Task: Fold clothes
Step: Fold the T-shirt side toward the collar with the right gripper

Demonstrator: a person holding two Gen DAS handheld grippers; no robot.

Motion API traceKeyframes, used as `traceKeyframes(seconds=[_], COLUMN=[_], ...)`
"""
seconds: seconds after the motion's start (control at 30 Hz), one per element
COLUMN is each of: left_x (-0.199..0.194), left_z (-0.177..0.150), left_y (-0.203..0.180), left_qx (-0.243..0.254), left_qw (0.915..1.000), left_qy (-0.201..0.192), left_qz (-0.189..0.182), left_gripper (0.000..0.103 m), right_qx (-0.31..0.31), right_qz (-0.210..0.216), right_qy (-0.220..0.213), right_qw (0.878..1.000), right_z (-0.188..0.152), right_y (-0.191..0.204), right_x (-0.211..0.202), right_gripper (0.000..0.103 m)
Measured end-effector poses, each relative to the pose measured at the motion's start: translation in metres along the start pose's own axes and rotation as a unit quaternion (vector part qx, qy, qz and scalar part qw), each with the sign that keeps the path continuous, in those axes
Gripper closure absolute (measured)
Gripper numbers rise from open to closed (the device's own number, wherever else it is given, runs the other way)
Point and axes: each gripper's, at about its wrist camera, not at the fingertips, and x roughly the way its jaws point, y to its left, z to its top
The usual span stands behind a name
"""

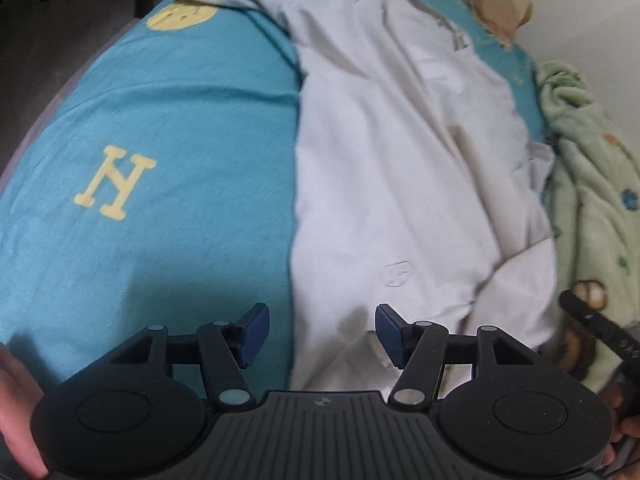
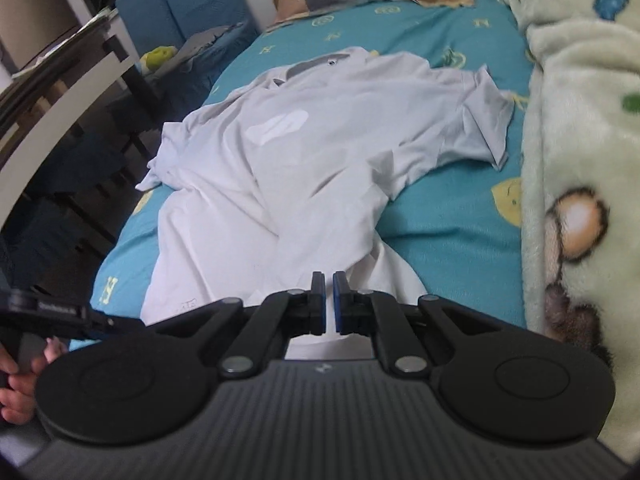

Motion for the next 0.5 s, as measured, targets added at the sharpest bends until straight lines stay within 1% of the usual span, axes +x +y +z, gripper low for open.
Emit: traceKeyframes(seconds=[0.1, 0.17, 0.23, 0.27, 0.37, 0.43, 0.5], left_x=[0.007, 0.009, 0.010, 0.011, 0.000, -0.014, -0.032], left_z=[0.003, 0.004, 0.002, 0.002, 0.002, 0.006, 0.014], left_y=[0.004, 0.000, -0.004, -0.006, -0.008, -0.006, -0.002], left_qx=[-0.017, -0.010, -0.005, 0.000, 0.008, 0.004, -0.005], left_qw=[0.9998, 0.9999, 0.9999, 0.9999, 0.9996, 0.9989, 0.9981], left_qy=[-0.003, -0.007, -0.005, -0.002, -0.019, -0.038, -0.049], left_qz=[0.005, 0.000, -0.010, -0.014, -0.020, -0.025, -0.038], left_gripper=[0.042, 0.053, 0.096, 0.100, 0.102, 0.103, 0.103], right_qx=[0.033, 0.050, 0.053, 0.052, 0.050, 0.048, 0.045], right_qz=[0.016, 0.023, 0.023, 0.025, 0.028, 0.030, 0.031], right_qy=[0.013, 0.023, 0.032, 0.035, 0.040, 0.039, 0.037], right_qw=[0.999, 0.998, 0.998, 0.998, 0.998, 0.998, 0.998], right_z=[0.001, 0.001, 0.000, 0.000, 0.000, 0.000, 0.000], right_y=[-0.013, -0.020, -0.022, -0.022, -0.022, -0.022, -0.021], right_x=[0.006, 0.011, 0.017, 0.019, 0.022, 0.020, 0.017], right_gripper=[0.095, 0.095, 0.095, 0.095, 0.095, 0.095, 0.095])
